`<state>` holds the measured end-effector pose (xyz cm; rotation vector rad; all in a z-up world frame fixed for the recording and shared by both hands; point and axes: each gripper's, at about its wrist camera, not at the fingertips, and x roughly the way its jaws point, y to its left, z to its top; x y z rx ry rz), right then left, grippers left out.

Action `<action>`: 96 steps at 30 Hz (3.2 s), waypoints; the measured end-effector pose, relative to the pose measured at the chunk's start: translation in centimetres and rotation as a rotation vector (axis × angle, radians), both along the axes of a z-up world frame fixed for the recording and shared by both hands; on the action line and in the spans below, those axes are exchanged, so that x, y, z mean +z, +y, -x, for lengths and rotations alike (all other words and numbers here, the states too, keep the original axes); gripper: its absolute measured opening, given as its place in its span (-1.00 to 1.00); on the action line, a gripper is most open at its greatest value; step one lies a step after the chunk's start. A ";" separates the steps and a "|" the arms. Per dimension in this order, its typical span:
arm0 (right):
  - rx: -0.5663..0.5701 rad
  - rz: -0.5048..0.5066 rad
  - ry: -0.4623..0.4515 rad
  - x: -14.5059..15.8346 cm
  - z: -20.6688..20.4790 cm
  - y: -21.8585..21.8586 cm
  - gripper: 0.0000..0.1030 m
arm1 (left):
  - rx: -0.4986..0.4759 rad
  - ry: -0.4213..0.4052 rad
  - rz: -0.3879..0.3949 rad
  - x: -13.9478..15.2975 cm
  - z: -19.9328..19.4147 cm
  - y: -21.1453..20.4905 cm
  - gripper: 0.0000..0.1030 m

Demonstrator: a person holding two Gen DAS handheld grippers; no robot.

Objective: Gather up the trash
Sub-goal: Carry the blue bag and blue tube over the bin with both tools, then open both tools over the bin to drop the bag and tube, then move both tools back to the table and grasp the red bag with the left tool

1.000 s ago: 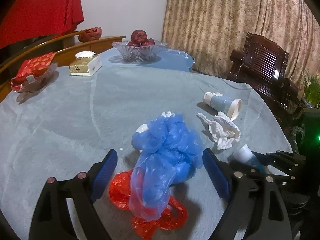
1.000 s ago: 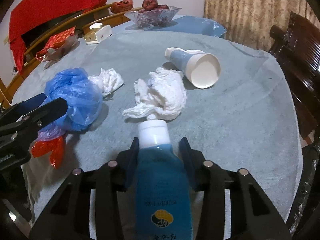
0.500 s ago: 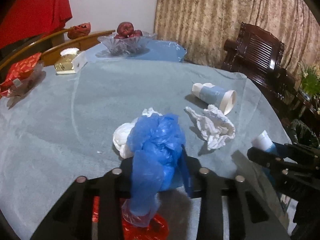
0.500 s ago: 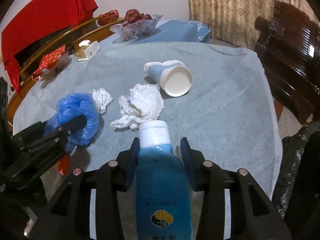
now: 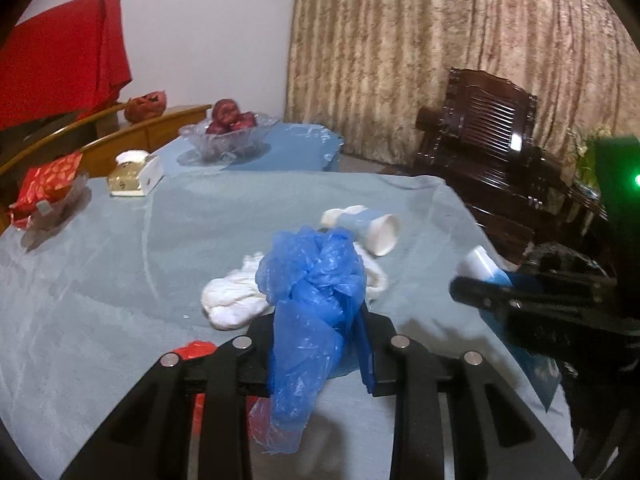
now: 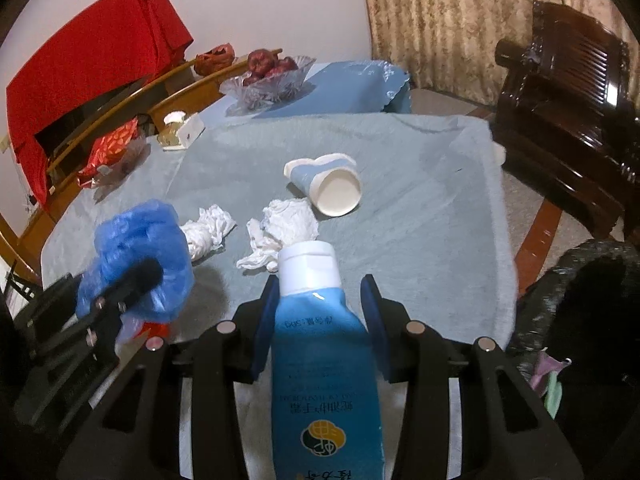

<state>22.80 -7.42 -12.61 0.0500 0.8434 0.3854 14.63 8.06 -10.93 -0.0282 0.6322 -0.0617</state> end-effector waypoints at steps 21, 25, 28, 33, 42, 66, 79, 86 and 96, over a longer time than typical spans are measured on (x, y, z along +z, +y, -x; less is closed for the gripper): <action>-0.111 0.003 -0.070 4.7 5.5 -8.0 -0.23 | -0.168 -0.042 0.047 2.9 3.3 -8.1 -0.42; -0.150 0.003 -0.083 5.3 6.3 -10.1 -0.23 | -0.206 -0.054 0.047 3.4 3.3 -10.1 -0.42; -0.190 0.006 -0.098 5.8 7.0 -12.3 -0.23 | -0.233 -0.061 0.053 3.8 3.0 -11.8 -0.42; -0.253 0.013 -0.124 6.5 7.9 -16.0 -0.23 | -0.291 -0.072 0.061 4.3 2.4 -15.0 -0.42; -0.377 0.027 -0.135 5.8 8.2 -22.9 -0.23 | -0.412 -0.065 0.083 4.3 0.4 -22.0 -0.42; -0.580 0.063 -0.075 0.2 8.2 -32.4 0.56 | -0.526 0.013 0.139 1.1 -2.6 -29.5 0.35; -0.549 0.038 -0.128 2.2 9.9 -28.3 0.82 | -0.391 -0.050 0.132 3.5 -1.7 -21.8 0.62; -0.436 0.009 -0.172 3.7 9.3 -22.1 0.83 | -0.262 -0.090 0.071 4.0 0.4 -15.2 0.62; -0.220 -0.011 -0.227 4.2 6.9 -11.0 0.83 | -0.036 -0.104 -0.017 3.1 3.4 -4.4 0.62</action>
